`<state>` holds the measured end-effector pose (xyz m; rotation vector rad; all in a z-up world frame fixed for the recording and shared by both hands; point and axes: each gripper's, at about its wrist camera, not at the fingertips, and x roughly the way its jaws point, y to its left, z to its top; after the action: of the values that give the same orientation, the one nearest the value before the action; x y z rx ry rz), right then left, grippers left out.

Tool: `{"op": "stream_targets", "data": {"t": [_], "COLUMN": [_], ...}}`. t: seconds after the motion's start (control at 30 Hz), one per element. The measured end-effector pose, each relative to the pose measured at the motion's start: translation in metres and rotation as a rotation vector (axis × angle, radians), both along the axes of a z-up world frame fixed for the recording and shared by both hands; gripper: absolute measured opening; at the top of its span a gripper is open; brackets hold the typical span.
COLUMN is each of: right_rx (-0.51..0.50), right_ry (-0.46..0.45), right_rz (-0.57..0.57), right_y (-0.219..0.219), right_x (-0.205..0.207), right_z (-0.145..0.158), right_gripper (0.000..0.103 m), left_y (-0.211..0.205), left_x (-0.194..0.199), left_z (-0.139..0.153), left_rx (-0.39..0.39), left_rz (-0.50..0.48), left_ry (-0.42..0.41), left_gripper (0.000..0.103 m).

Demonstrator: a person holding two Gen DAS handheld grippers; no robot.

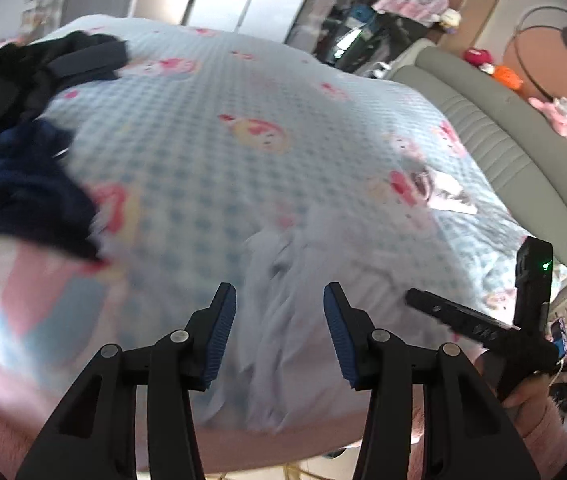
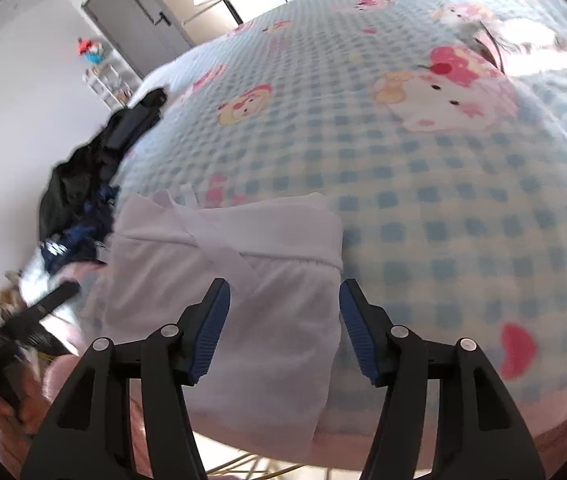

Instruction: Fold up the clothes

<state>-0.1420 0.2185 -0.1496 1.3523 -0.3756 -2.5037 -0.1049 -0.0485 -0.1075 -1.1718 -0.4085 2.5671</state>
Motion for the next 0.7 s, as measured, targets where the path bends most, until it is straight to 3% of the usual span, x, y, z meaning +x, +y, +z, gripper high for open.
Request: {"op": "stream_targets", "data": {"t": [0.1, 0.2, 0.33, 0.47, 0.57, 0.7], "right_rx": [0.002, 0.019, 0.055, 0.04, 0.052, 0.112], "right_ry": [0.037, 0.033, 0.03, 0.034, 0.006, -0.002], "right_rz": [-0.025, -0.017, -0.014, -0.071, -0.07, -0.053], "right_y": [-0.004, -0.008, -0.008, 0.013, 0.018, 0.007], "right_x": [-0.006, -0.011, -0.016, -0.013, -0.016, -0.017], "right_z": [0.006, 0.001, -0.004, -0.004, -0.006, -0.003], "right_gripper": [0.059, 0.059, 0.059, 0.059, 0.059, 0.059], "left_y": [0.024, 0.04, 0.029, 0.009, 0.015, 0.037], "left_x": [-0.005, -0.024, -0.042, -0.04, -0.031, -0.025], "left_z": [0.004, -0.011, -0.039, -0.043, -0.031, -0.009], "left_rx": [-0.067, -0.099, -0.142, -0.09, -0.093, -0.162], "left_rz": [-0.062, -0.08, 0.004, 0.068, 0.052, 0.024], "left_ry": [0.088, 0.037, -0.071, -0.104, -0.06, 0.035], "left_gripper": [0.047, 0.04, 0.041, 0.042, 0.042, 0.043]}}
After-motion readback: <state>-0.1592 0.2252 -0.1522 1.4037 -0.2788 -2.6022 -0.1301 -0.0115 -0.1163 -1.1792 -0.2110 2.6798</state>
